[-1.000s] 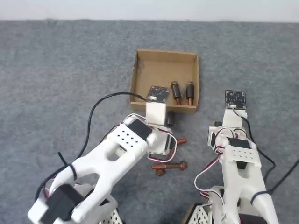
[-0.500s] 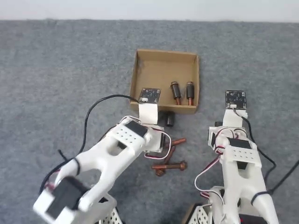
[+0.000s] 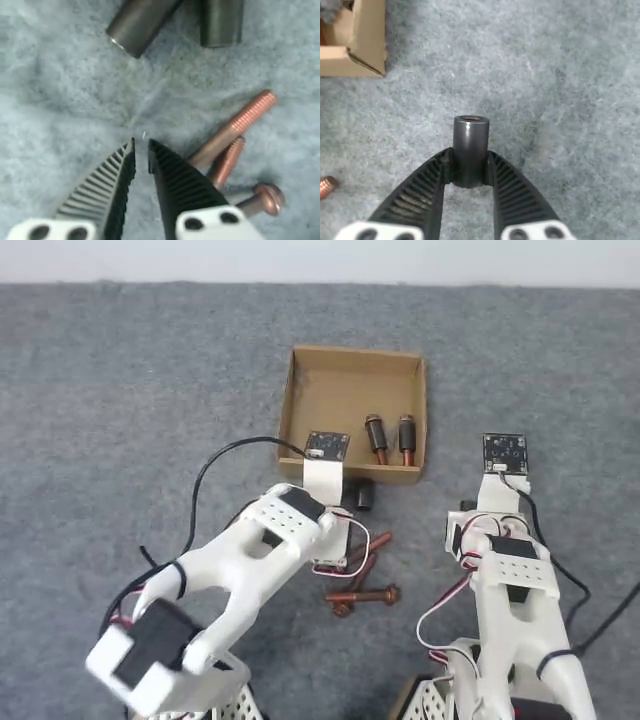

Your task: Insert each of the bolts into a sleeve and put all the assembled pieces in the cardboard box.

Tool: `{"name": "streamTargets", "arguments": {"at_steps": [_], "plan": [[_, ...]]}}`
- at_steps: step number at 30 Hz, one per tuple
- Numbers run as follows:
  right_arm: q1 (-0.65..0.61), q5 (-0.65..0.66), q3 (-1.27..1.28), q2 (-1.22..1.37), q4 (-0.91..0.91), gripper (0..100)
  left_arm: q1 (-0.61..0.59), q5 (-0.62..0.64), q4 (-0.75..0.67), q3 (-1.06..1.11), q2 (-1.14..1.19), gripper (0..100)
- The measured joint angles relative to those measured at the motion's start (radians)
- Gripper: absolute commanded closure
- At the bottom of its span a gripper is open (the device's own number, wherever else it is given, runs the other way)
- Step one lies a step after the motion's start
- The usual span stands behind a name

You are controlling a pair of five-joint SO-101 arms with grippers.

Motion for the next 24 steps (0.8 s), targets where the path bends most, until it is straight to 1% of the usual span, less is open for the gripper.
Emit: {"name": "streamTargets", "arguments": {"at_steps": [3, 9, 15, 20, 24], "plan": [[0.000, 0.000, 0.000, 0.000, 0.000, 99.2, 0.009, 0.005, 0.000, 0.051, -0.089, 97], [0.000, 0.000, 0.000, 0.000, 0.000, 99.2, 0.106, -0.012, 0.000, 0.118, -0.198, 97], [0.000, 0.000, 0.000, 0.000, 0.000, 99.2, 0.170, -0.037, -0.003, 0.130, -0.201, 97], [0.000, 0.000, 0.000, 0.000, 0.000, 99.2, 0.173, -0.040, -0.095, 0.120, -0.129, 97], [0.000, 0.000, 0.000, 0.000, 0.000, 99.2, 0.170, -0.040, -0.103, 0.097, -0.081, 97]]}}
